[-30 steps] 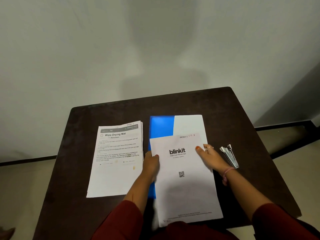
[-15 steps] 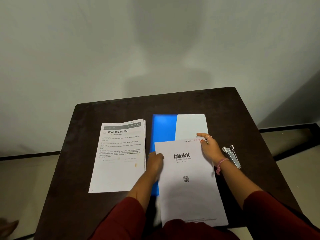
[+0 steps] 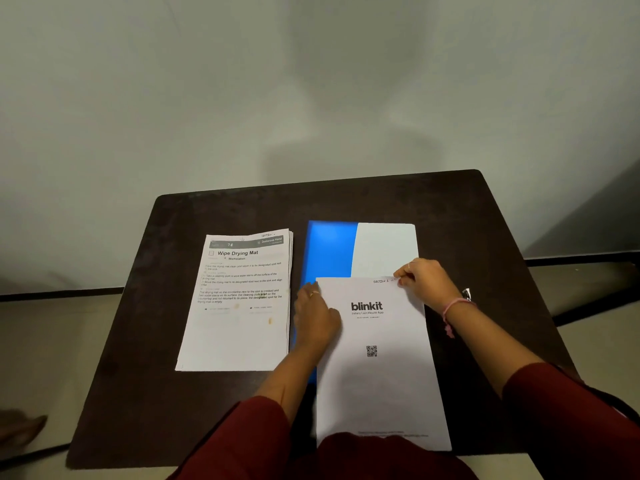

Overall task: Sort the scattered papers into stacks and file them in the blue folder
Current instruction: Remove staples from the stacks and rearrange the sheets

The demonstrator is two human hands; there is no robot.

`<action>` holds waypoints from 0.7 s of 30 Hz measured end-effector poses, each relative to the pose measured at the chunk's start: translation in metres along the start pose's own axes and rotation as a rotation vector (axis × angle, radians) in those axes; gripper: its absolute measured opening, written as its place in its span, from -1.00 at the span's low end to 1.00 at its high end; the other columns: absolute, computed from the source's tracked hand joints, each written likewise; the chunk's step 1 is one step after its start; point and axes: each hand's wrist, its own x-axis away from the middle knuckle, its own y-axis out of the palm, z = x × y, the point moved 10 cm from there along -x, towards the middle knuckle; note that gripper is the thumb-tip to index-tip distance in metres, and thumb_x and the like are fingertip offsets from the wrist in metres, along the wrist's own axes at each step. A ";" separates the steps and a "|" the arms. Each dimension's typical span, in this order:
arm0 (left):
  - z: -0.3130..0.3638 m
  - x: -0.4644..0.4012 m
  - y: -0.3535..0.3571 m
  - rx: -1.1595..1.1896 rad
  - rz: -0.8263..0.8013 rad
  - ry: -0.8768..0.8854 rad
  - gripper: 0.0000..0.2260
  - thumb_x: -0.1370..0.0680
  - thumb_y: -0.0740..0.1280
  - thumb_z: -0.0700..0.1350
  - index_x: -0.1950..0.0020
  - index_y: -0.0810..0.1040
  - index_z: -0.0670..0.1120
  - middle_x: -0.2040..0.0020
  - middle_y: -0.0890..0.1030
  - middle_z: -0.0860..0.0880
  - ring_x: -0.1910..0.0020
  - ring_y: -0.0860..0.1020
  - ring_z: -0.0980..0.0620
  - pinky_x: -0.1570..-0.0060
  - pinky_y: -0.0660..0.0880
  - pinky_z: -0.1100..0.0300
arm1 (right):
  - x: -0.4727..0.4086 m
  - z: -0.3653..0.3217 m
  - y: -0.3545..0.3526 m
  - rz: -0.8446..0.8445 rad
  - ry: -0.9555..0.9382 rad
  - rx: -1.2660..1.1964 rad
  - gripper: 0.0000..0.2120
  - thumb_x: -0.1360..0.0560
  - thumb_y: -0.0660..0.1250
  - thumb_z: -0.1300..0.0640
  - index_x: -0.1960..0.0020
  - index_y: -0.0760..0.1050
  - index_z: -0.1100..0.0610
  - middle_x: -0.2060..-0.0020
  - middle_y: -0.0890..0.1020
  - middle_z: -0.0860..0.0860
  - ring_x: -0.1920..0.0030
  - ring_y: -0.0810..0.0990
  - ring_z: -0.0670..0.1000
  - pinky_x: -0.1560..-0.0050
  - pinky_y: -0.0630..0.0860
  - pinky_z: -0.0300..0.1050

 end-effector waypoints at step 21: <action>0.064 0.018 0.040 -0.548 0.023 0.677 -0.50 -0.52 0.23 -0.27 -0.47 0.30 -0.19 -0.47 0.33 -0.16 -0.49 0.20 -0.19 -0.40 0.03 -0.25 | 0.064 -0.011 -0.001 -0.394 -0.072 -0.556 -0.91 -0.48 0.34 0.33 0.09 0.59 0.20 0.19 0.69 0.09 0.18 0.62 -0.12 0.07 0.48 -0.32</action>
